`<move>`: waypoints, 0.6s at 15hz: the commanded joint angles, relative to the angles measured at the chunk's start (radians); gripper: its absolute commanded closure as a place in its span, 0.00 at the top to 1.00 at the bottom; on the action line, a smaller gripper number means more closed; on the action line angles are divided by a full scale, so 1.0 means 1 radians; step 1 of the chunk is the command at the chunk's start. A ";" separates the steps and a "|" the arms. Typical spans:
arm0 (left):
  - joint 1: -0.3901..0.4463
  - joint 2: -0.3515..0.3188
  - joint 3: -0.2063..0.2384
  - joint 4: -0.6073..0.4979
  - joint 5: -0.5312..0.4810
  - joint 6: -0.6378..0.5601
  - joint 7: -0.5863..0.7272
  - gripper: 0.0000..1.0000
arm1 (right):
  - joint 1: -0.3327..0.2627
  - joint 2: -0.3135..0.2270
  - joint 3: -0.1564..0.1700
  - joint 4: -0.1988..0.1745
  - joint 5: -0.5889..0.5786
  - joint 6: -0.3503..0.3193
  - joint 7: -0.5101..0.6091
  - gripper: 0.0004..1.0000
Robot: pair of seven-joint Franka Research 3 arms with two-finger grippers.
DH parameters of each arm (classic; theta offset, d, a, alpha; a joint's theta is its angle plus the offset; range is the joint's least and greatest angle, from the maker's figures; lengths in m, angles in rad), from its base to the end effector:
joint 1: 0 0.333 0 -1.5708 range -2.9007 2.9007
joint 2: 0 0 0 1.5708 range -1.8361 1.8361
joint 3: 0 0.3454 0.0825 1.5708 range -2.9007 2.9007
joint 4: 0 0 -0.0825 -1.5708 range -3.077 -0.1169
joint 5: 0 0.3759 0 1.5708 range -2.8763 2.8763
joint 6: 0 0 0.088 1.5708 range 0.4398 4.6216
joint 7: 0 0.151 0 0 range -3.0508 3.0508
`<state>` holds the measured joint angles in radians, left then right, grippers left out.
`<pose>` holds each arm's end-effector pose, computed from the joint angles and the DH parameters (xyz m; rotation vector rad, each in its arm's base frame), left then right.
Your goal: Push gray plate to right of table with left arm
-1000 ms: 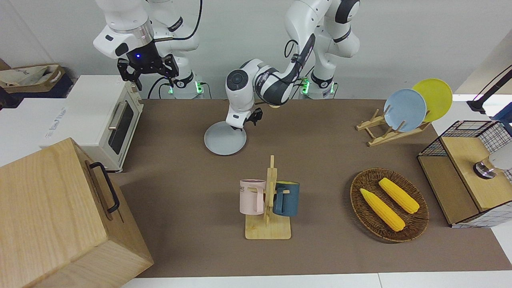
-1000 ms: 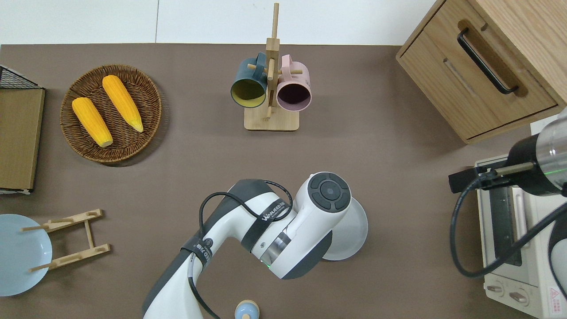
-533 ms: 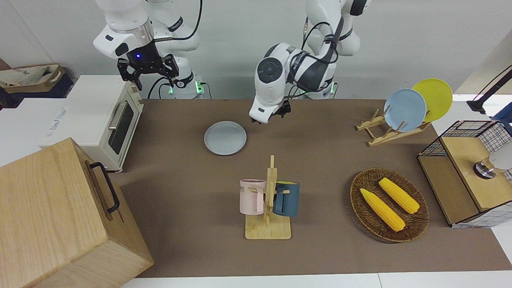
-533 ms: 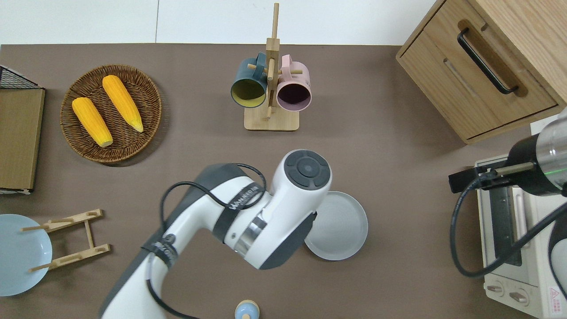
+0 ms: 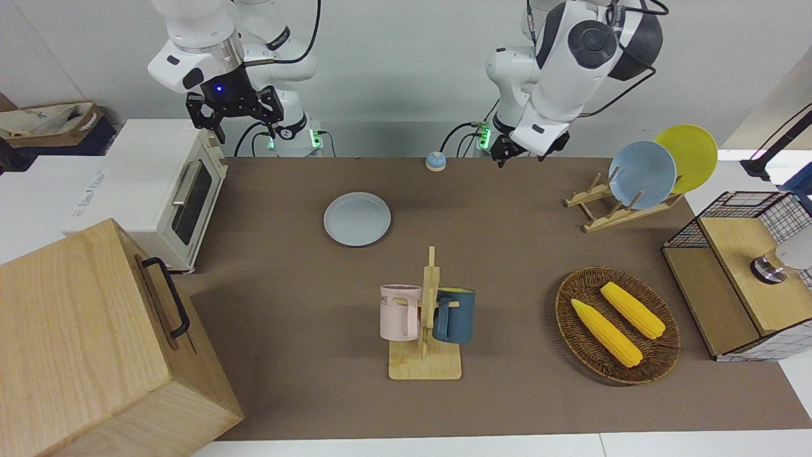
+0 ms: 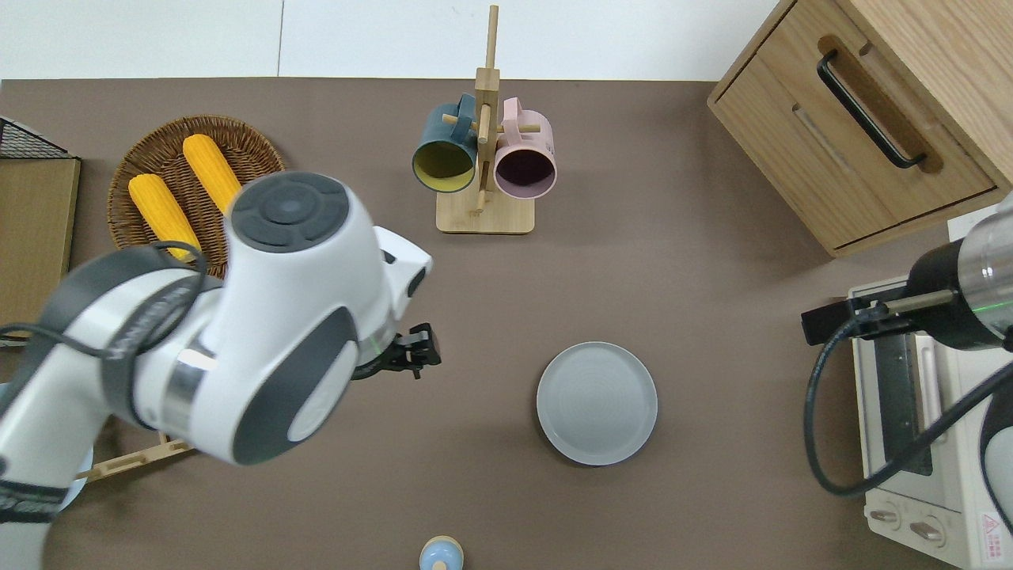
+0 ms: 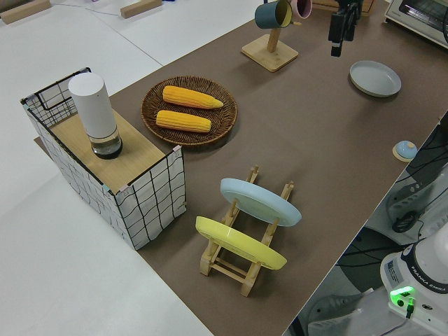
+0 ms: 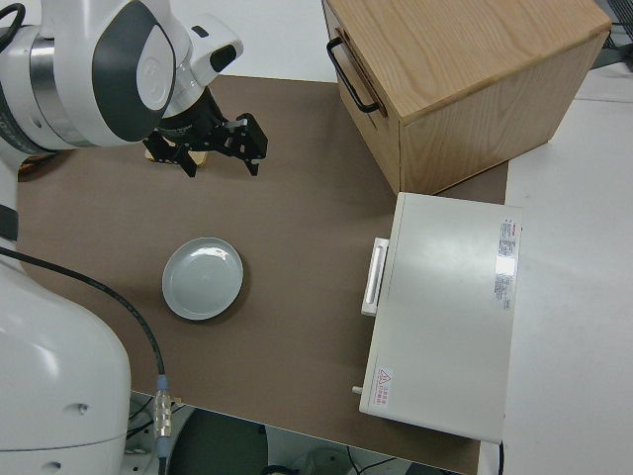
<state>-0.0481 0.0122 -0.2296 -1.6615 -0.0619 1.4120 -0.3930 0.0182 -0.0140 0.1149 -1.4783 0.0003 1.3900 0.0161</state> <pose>0.4927 -0.1503 0.5527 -3.0840 -0.1747 0.4165 0.5146 0.0694 0.6443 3.1272 0.1831 -0.1161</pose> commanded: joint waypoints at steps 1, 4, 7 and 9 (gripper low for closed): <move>0.129 -0.069 -0.007 -0.020 0.008 -0.028 0.161 1.00 | -0.020 -0.003 0.017 0.009 0.006 -0.016 0.013 0.98; 0.178 -0.106 0.001 -0.009 0.040 -0.030 0.239 1.00 | -0.020 -0.003 0.017 0.009 0.004 -0.016 0.013 0.98; 0.201 -0.112 0.010 0.028 0.044 -0.024 0.288 1.00 | -0.020 -0.003 0.017 0.009 0.006 -0.016 0.013 0.98; 0.206 -0.089 0.018 0.078 0.037 -0.021 0.315 1.00 | -0.020 -0.003 0.016 0.009 0.006 -0.016 0.013 0.98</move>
<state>0.1422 -0.0896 -0.2164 -1.6464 -0.0374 1.3955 -0.1285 0.0182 -0.0140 0.1149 -1.4783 0.0003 1.3900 0.0161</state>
